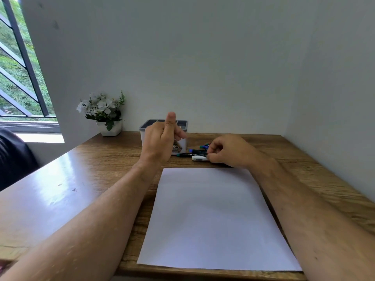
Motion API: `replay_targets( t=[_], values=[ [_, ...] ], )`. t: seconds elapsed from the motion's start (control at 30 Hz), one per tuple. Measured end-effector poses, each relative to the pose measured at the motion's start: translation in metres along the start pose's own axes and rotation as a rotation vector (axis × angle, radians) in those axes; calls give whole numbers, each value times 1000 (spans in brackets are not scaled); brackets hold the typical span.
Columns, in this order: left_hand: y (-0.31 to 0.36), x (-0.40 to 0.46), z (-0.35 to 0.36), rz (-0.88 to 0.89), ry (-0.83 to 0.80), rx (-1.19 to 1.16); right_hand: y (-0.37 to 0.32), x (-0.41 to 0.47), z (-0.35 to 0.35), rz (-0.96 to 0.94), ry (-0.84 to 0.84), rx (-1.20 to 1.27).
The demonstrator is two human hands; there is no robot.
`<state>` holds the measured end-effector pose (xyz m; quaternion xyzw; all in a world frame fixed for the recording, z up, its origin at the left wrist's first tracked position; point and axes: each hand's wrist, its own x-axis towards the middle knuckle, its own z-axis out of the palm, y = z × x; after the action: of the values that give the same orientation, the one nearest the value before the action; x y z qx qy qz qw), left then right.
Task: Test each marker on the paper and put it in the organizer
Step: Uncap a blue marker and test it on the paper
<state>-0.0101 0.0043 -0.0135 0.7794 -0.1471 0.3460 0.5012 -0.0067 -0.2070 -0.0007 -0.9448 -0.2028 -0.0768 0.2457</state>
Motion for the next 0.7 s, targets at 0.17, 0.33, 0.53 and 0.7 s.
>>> replay_targets(
  t=[0.17,0.33,0.53,0.7],
  values=[
    [-3,1,2,20,-14,-41,-13,4,-1,48,202,684],
    [-2,-1,4,36,-263,-88,-17,6,2,45,233,1105],
    [-6,0,9,-21,-416,-17,-14,4,0,79,241,1365],
    [-8,3,6,-135,-357,-154,-6,0,-8,167,229,1361]
  ],
)
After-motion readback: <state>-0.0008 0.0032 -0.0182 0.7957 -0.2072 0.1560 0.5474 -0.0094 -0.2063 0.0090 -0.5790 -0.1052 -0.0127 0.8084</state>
